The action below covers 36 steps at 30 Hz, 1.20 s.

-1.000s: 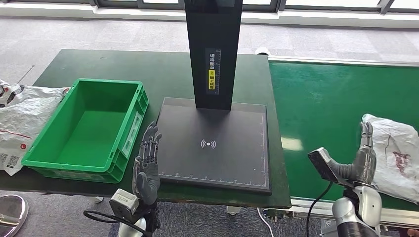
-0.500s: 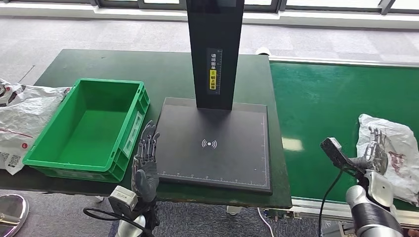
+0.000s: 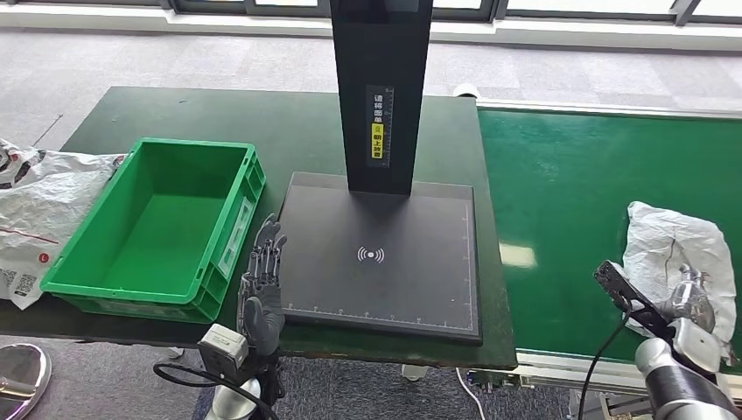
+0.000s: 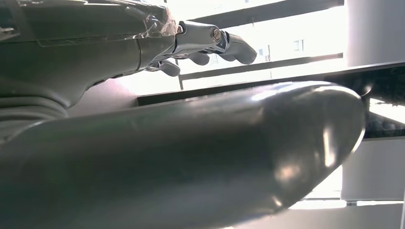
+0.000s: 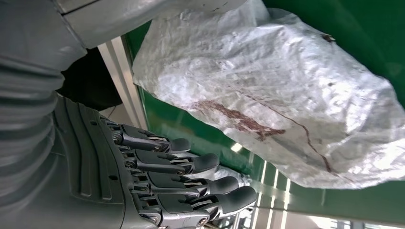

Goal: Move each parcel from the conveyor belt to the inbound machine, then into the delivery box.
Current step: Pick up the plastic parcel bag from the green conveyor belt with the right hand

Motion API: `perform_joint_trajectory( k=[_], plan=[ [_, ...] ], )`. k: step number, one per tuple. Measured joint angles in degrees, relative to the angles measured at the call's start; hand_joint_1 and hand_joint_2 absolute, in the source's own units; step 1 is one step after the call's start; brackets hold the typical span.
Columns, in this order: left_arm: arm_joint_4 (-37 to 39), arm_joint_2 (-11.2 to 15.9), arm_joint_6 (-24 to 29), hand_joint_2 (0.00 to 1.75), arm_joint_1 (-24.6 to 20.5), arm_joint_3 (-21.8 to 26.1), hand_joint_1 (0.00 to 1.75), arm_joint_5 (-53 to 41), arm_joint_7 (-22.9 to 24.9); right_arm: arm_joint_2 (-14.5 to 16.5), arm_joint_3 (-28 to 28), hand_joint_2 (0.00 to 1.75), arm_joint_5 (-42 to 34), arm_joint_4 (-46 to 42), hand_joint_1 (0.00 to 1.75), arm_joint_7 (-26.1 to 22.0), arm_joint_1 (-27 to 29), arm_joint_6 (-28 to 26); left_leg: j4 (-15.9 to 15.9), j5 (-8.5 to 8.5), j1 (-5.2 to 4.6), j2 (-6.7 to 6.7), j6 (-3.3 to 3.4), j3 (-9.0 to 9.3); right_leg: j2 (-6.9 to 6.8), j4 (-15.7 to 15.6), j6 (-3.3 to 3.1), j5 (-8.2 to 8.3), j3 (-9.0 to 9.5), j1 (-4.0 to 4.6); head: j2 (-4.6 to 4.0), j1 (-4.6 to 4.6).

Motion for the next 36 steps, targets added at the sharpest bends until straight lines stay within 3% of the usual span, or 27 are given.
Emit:
perform_joint_trajectory(
  k=[10, 17, 36],
  plan=[
    [1.00, 0.00, -0.14, 0.00, -0.74, 0.00, 0.00, -0.11, 0.01, -1.19, -0.51, 1.75, 0.16, 1.43, 0.00, 0.74, 0.11, 1.49, 0.00, 0.00, -0.01, 0.01, 0.00, 0.00, 0.01, 0.00, 0.00, 0.00, -0.02, -0.01, 0.00, -0.01],
    [1.43, -0.01, -0.65, 0.00, -0.77, 0.00, 0.00, 0.05, 0.01, -1.68, -0.73, 1.75, 0.97, 2.26, 0.00, 3.75, 0.26, 3.75, 0.00, 0.00, -0.01, 0.00, 0.00, -0.01, 0.01, 0.00, 0.00, 0.00, -0.02, -0.01, 0.00, 0.00],
    [2.29, -0.12, -2.51, 0.00, -0.83, 0.87, 0.00, 0.19, 0.01, -1.80, -1.98, 1.75, 1.16, 3.13, 0.00, 1.51, 3.52, 9.20, 0.00, 0.00, 0.00, 0.00, 0.00, -0.02, -0.02, 0.00, 0.00, 0.00, -0.02, 0.00, 0.00, 0.00]
  ],
)
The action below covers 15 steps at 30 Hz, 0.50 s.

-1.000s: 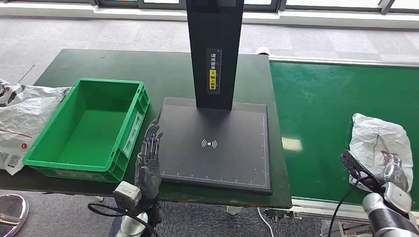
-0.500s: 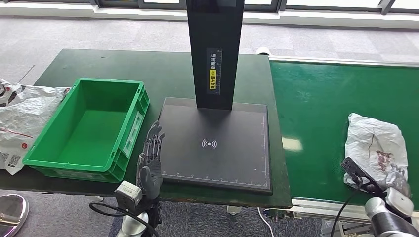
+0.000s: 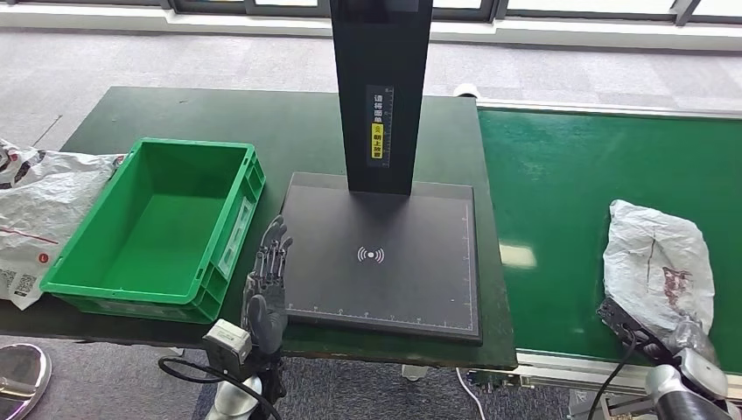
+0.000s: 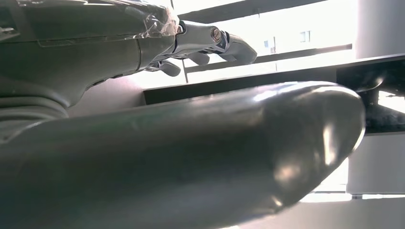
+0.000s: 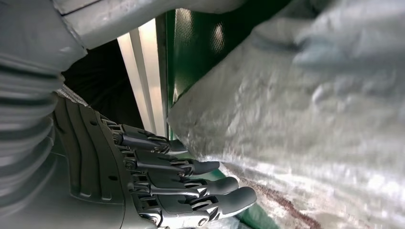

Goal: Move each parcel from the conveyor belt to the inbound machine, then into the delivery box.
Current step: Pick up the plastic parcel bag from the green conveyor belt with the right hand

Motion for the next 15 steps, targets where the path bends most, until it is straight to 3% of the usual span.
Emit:
perform_joint_trajectory(
  k=[9, 13, 15],
  plan=[
    [0.97, -0.01, -0.90, 0.00, -0.72, 0.09, 0.00, 0.98, -0.01, 0.32, -0.89, 1.75, 0.87, 0.09, 0.00, -2.74, 0.61, 5.62, 0.00, -0.02, 0.01, 0.01, 0.02, 0.09, -0.01, -0.01, 0.03, -0.03, 0.13, 0.02, 0.00, -0.01],
    [1.25, -0.01, -0.82, 0.00, -0.75, 0.09, 0.00, 1.03, -0.01, 0.80, -1.00, 1.75, 1.49, 0.09, 1.75, -3.34, 0.57, 6.71, 0.00, -0.03, 0.02, 0.02, 0.04, 0.19, 0.00, -0.02, 0.04, -0.03, 0.22, 0.04, 0.00, -0.01],
    [1.28, -0.01, -0.74, 0.00, -0.74, 0.09, 0.00, 1.03, -0.01, 1.08, -1.00, 1.75, 2.15, 0.09, 1.75, -3.91, 0.57, 6.64, 0.00, -0.06, 0.03, 0.07, 0.06, 0.23, 0.02, -0.02, 0.04, -0.03, 0.26, 0.04, 0.00, -0.01]
  ],
)
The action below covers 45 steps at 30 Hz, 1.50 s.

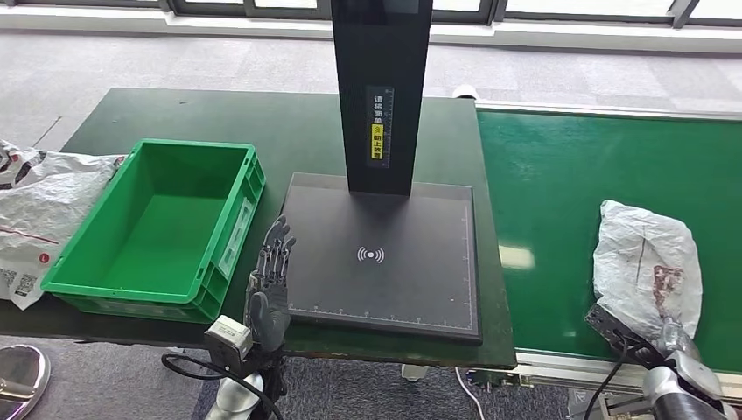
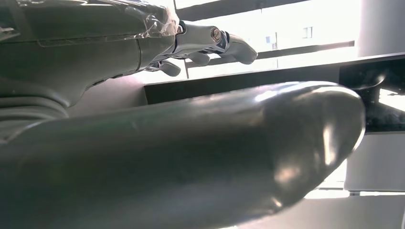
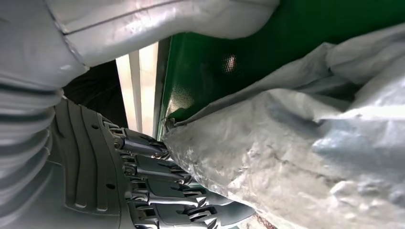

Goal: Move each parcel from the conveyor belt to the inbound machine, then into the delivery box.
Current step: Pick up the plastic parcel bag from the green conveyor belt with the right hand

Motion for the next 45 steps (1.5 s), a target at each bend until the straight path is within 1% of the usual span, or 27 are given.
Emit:
perform_joint_trajectory(
  k=[5, 8, 11, 14, 20, 25, 27, 29, 31, 32, 35, 38, 41, 45],
  plan=[
    [0.00, 0.00, 0.19, 0.00, 0.06, 0.00, 0.00, 0.00, 0.00, 0.49, 0.00, 1.75, 1.58, 0.00, 1.75, -0.31, -0.08, -1.56, 0.01, 0.02, -0.01, 0.00, 0.10, -0.01, -0.05, -0.01, 0.03, 0.00, 0.05, -0.02, 0.00, 0.01],
    [-0.01, 0.01, 0.37, 0.00, 0.11, 0.00, 0.00, 0.00, 0.00, 0.62, 0.00, 1.75, 2.12, 0.00, 1.75, -1.48, -0.28, -2.46, 0.02, 0.03, -0.01, -0.02, 0.11, -0.01, -0.08, -0.01, 0.03, 0.01, 0.09, -0.02, 0.00, 0.01],
    [-0.05, 0.02, 0.76, 0.00, 0.32, 0.01, 0.00, -0.01, 0.00, 1.09, 0.00, 1.75, 2.78, -0.02, 1.75, -2.95, -0.52, -5.12, 0.01, 0.03, -0.01, -0.02, 0.10, -0.02, -0.08, 0.01, 0.03, 0.02, 0.07, -0.02, 0.00, 0.01],
    [-0.35, 0.00, 1.07, 0.00, 0.81, 0.10, 0.00, -0.23, -0.01, 2.03, 0.00, 1.75, 3.15, -0.08, 1.75, -4.28, -1.11, -9.73, 0.00, 0.05, -0.01, -0.03, 0.08, -0.06, -0.08, 0.03, 0.02, 0.02, -0.01, -0.01, 0.00, 0.01],
    [-1.20, -0.42, 1.15, 0.00, 1.84, 0.69, 0.00, -1.32, -0.01, 3.77, 0.00, 1.75, 2.28, -1.07, 1.75, -7.87, -3.03, -21.63, 0.00, 0.09, -0.01, -0.15, 0.06, -0.17, -0.15, 0.05, 0.01, 0.00, -0.10, -0.01, 0.00, 0.01],
    [-1.46, -0.91, 1.13, 0.00, 2.17, 1.23, 0.00, -1.46, 0.00, 4.48, -0.04, 1.75, 0.87, -1.98, 1.75, -10.30, -3.58, -26.47, 0.00, 0.09, -0.02, -0.21, 0.06, -0.23, -0.19, 0.04, 0.02, 0.00, -0.12, -0.04, 0.00, 0.01],
    [-1.46, -1.08, 1.19, 0.00, 2.23, 1.49, 0.00, -1.46, 0.00, 4.90, -0.47, 1.75, -1.46, -2.79, 1.75, -13.86, -3.40, -30.61, 0.00, 0.09, -0.04, -0.21, 0.07, -0.25, -0.20, 0.04, 0.02, 0.00, -0.14, -0.05, 0.00, 0.01],
    [-1.37, -1.38, 1.76, 0.00, 2.29, 2.06, 0.00, -1.39, 0.03, 5.60, -1.43, 1.75, -5.39, -4.70, 1.75, -19.87, -2.68, -35.37, 0.00, 0.09, -0.03, -0.23, 0.07, -0.25, -0.22, 0.04, 0.02, -0.01, -0.15, -0.05, 0.00, 0.01],
    [-1.09, -1.91, 2.06, 0.00, 2.32, 3.10, 0.00, -0.65, 0.14, 6.71, -2.23, 1.75, -9.63, -8.33, 1.75, -26.00, -0.92, -38.31, 0.00, 0.08, -0.02, -0.25, 0.06, -0.26, -0.24, 0.04, 0.02, -0.02, -0.15, -0.03, 0.00, 0.01],
    [-0.90, -2.21, 1.52, 0.00, 2.32, 3.79, 0.00, 0.30, 0.23, 7.54, -2.39, 1.75, -11.62, -11.13, 1.75, -28.30, 0.54, -38.87, 0.00, 0.08, -0.01, -0.26, 0.06, -0.26, -0.25, 0.04, 0.01, -0.03, -0.15, -0.01, 0.00, 0.01],
    [-0.40, -2.90, -2.26, 0.00, 2.34, 5.91, 0.00, 4.29, 0.36, 10.88, -1.26, 1.75, -17.20, -22.40, 1.75, -32.27, 6.53, -38.97, -0.03, 0.07, 0.01, -0.26, 0.05, -0.28, -0.26, 0.05, -0.06, -0.08, -0.18, 0.02, 0.00, 0.01],
    [-0.28, -3.18, -4.63, 0.00, 2.52, 7.32, 0.00, 6.08, 0.28, 14.47, 3.34, 1.75, -21.77, -34.99, 1.75, -33.23, 12.78, -37.42, -0.07, 0.04, 0.08, -0.25, 0.00, -0.28, -0.25, 0.07, -0.16, -0.15, -0.22, 0.07, 0.00, 0.01],
    [-0.31, -3.31, -4.55, 0.00, 2.68, 8.29, 0.00, 6.09, 0.66, 17.39, 10.90, 1.75, -23.81, -46.32, 1.75, -32.01, 18.21, -35.57, -0.08, -0.02, 0.13, -0.21, -0.10, -0.25, -0.21, 0.07, -0.25, -0.21, -0.26, 0.12, 0.00, 0.00],
    [-0.16, -3.38, -4.48, 0.00, 2.75, 9.02, 0.00, 5.97, 1.00, 19.90, 18.88, 1.75, -24.64, -55.53, 1.75, -32.25, 22.37, -33.80, -0.09, -0.02, 0.16, -0.23, -0.13, -0.26, -0.27, 0.08, -0.27, -0.27, -0.22, 0.14, 0.00, 0.00]
  ],
)
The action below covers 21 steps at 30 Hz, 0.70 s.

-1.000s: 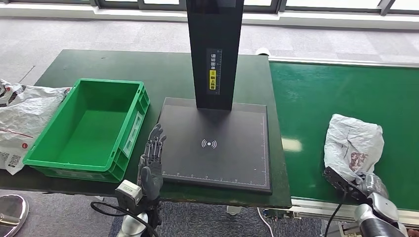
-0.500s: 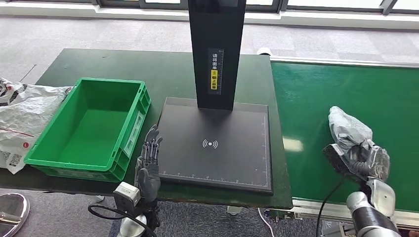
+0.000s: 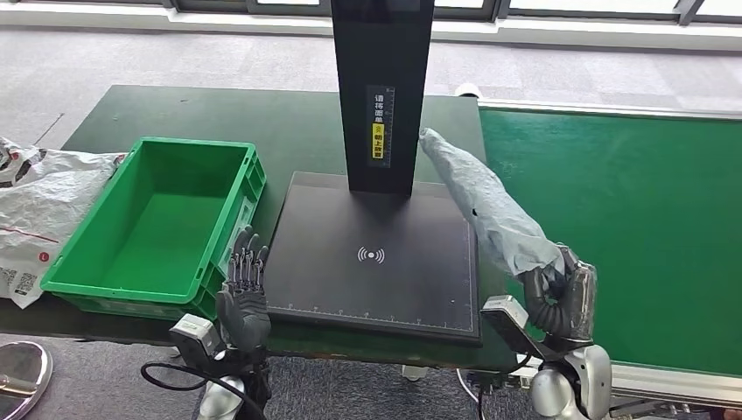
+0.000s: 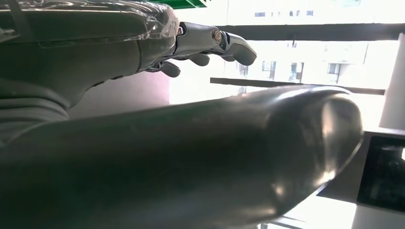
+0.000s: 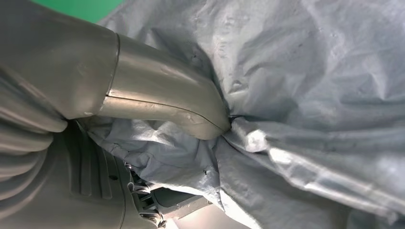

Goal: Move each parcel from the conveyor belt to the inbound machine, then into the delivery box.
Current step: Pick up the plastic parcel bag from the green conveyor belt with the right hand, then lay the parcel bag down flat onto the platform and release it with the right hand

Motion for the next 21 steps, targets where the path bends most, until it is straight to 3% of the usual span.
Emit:
perform_joint_trajectory(
  k=[5, 10, 14, 21],
  plan=[
    [0.69, -0.03, 0.04, 0.00, -0.09, 0.12, 0.00, -0.92, -0.47, 2.62, 10.09, 1.75, -6.26, -5.27, 1.75, -1.77, 1.86, 4.42, 0.01, -0.03, 0.00, 0.17, -0.05, 0.07, 0.17, -0.01, 0.00, 0.00, -0.01, -0.01, 0.00, 0.01],
    [2.10, -0.06, 0.04, 0.00, -0.70, 0.12, 0.00, -1.21, -0.75, 4.89, 16.49, 1.75, -13.47, -3.56, 1.75, -4.45, 0.92, 6.07, 0.01, -0.02, 0.00, 0.18, -0.06, 0.09, 0.17, -0.01, -0.02, 0.01, 0.00, 0.00, 0.00, 0.01],
    [2.93, -0.07, -0.04, 0.00, -1.00, 0.12, 0.00, -1.23, -0.90, 6.80, 17.94, 1.75, -14.47, 3.22, 1.75, -4.21, -2.54, 5.90, 0.01, 0.00, 0.00, 0.26, -0.08, 0.13, 0.26, 0.00, -0.04, 0.04, 0.00, 0.00, 0.00, 0.01],
    [3.50, -0.17, 0.10, 0.00, -1.12, 0.08, 0.00, -1.58, 0.23, 9.48, 16.97, 1.75, -17.15, 24.45, 1.75, -3.99, -12.24, 5.99, 0.02, 0.06, 0.01, 0.27, -0.13, 0.18, 0.30, 0.00, -0.03, 0.11, 0.01, 0.00, 0.00, -0.01]
  ],
)
